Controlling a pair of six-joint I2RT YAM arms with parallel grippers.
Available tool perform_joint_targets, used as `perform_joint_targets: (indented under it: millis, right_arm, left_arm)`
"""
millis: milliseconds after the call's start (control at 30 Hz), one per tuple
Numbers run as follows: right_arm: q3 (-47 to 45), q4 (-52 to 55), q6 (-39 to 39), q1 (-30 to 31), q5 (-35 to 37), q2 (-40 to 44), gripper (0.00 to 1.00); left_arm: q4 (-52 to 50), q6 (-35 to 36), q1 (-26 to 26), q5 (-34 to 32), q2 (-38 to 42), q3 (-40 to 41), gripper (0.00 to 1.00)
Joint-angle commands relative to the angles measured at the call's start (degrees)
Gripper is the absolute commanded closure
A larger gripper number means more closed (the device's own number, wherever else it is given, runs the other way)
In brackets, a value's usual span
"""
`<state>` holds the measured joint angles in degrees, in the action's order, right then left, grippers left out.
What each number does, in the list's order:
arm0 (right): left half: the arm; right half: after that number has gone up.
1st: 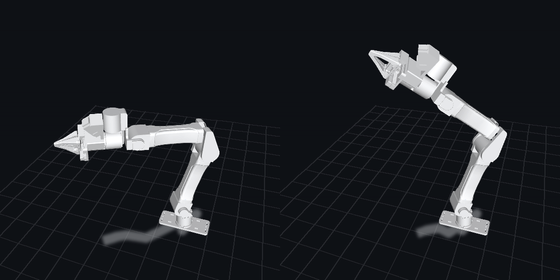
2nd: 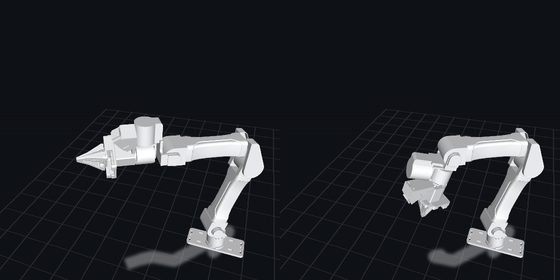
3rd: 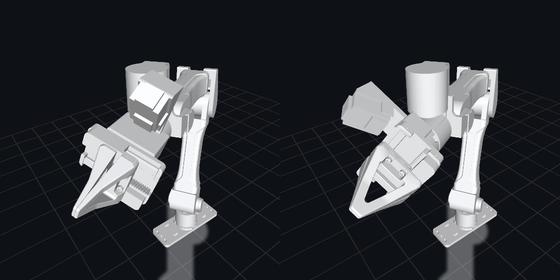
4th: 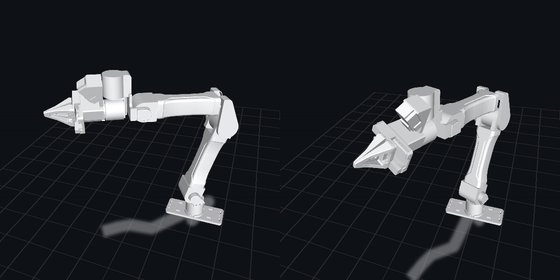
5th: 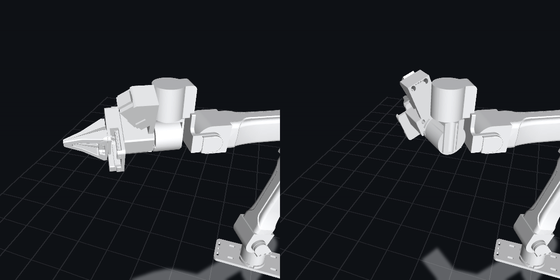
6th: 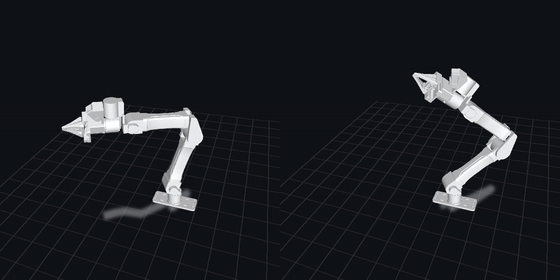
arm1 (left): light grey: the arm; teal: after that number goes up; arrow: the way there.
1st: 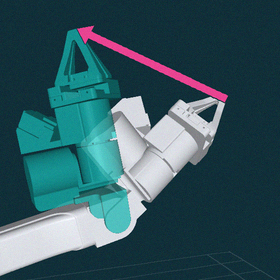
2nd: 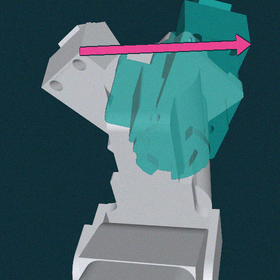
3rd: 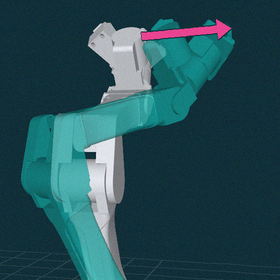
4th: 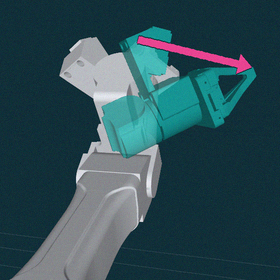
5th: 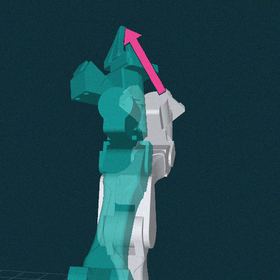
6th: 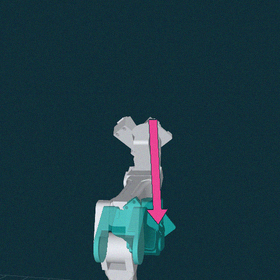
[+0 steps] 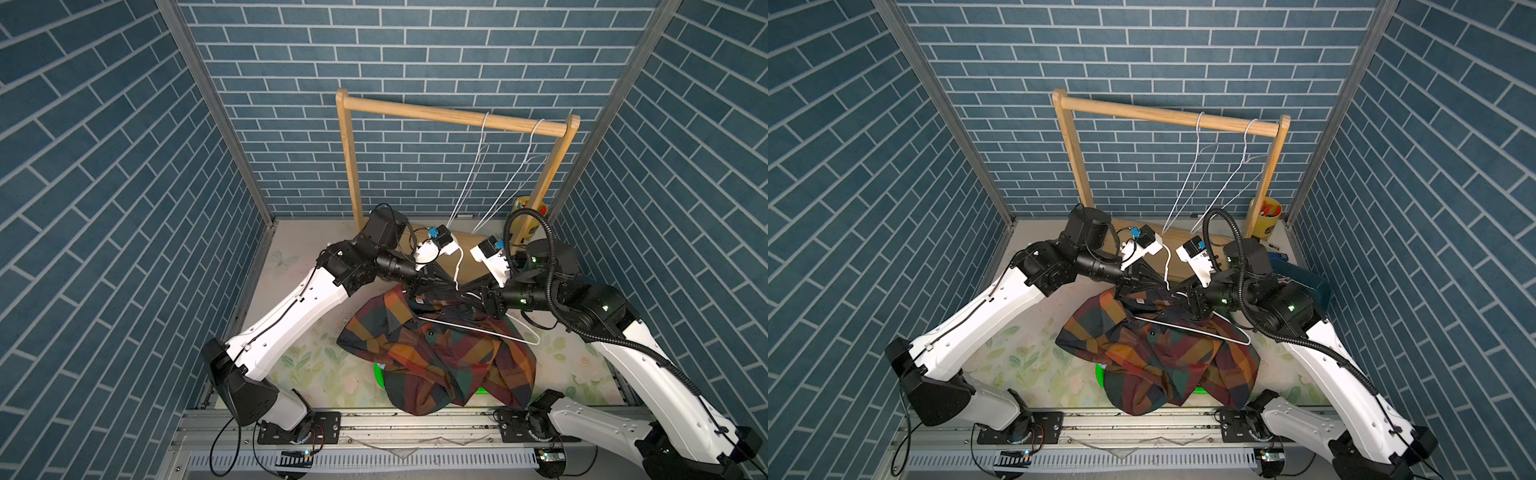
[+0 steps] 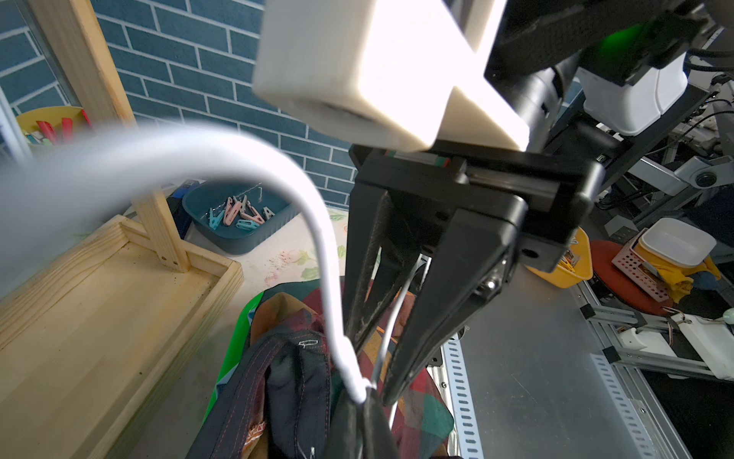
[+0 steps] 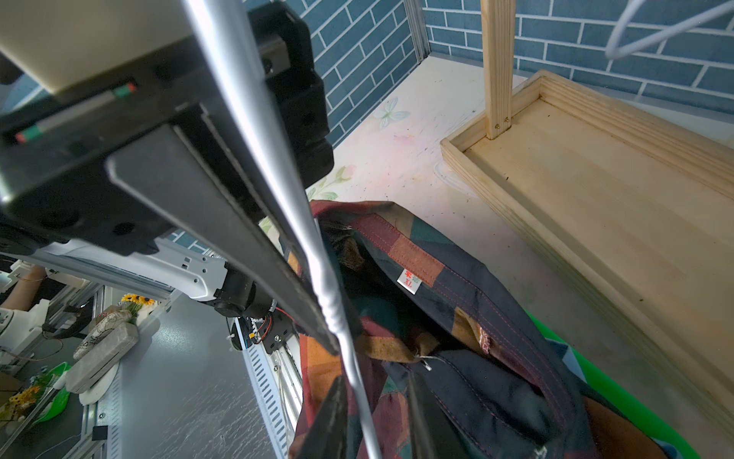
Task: Remove the clothespins securing long-sleeve shirts to the hanger
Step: Remove the long-sleeve shirt from the hanger.
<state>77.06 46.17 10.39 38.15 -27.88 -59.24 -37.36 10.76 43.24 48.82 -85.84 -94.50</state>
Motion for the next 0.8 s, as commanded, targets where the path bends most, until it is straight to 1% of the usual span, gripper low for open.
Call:
perform_joint_targets:
  millis: [0,300,367,433,533,567,633,767]
  right_arm:
    - [-0.5,-1.3,-1.6,0.2,-1.5,0.0,0.75]
    - [-0.8,-2.3,-0.9,0.2,-2.3,-0.2,0.85]
    - [-0.9,-2.7,-0.7,0.1,-2.4,0.0,0.9]
    - [-0.9,-2.9,-0.5,0.2,-2.3,0.0,1.0]
    - [-0.8,-2.9,-0.5,0.2,-2.3,0.2,1.0]
    - [-0.8,-2.4,-0.5,0.2,-2.3,0.3,1.0]
    - [-0.6,-1.3,-1.0,0.2,-1.9,0.6,1.0]
    - [-0.8,1.0,-1.5,0.2,-1.1,2.2,1.0]
  left_arm:
    - [-0.6,0.7,-0.4,0.0,0.2,-1.4,1.0]
    - [-1.0,0.9,-0.4,-0.2,0.2,-0.8,1.0]
    - [-0.9,0.9,-0.4,-0.1,0.1,-0.8,1.0]
    - [-0.8,0.8,-0.4,-0.1,0.1,-0.8,1.0]
    - [-0.9,0.8,-0.4,-0.7,0.0,-0.8,1.0]
    - [-1.2,0.9,-0.4,-0.9,-0.2,-1.0,0.98]
    - [-1.7,1.0,-0.4,-1.4,-0.2,-1.1,0.91]
    - [-2.1,0.8,-0.7,-3.1,-0.1,-0.8,0.62]
